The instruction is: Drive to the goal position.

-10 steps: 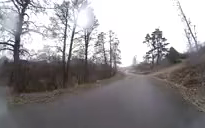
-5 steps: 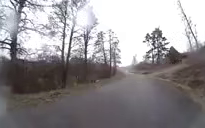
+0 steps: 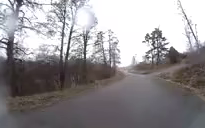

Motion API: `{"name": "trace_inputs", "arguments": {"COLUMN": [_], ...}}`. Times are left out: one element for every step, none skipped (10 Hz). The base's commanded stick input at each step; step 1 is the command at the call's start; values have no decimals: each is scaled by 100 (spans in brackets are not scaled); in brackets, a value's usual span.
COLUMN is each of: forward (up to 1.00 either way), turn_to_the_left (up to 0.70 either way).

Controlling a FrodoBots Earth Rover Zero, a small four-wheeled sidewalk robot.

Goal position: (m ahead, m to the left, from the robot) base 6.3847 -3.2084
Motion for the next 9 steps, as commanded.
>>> {"name": "trace_inputs", "arguments": {"forward": [70, 70, 70, 70, 70, 70, 70, 70, 69], "turn_to_the_left": [0, -3, -7, -9, -35, -35, -27, 0, 0]}}
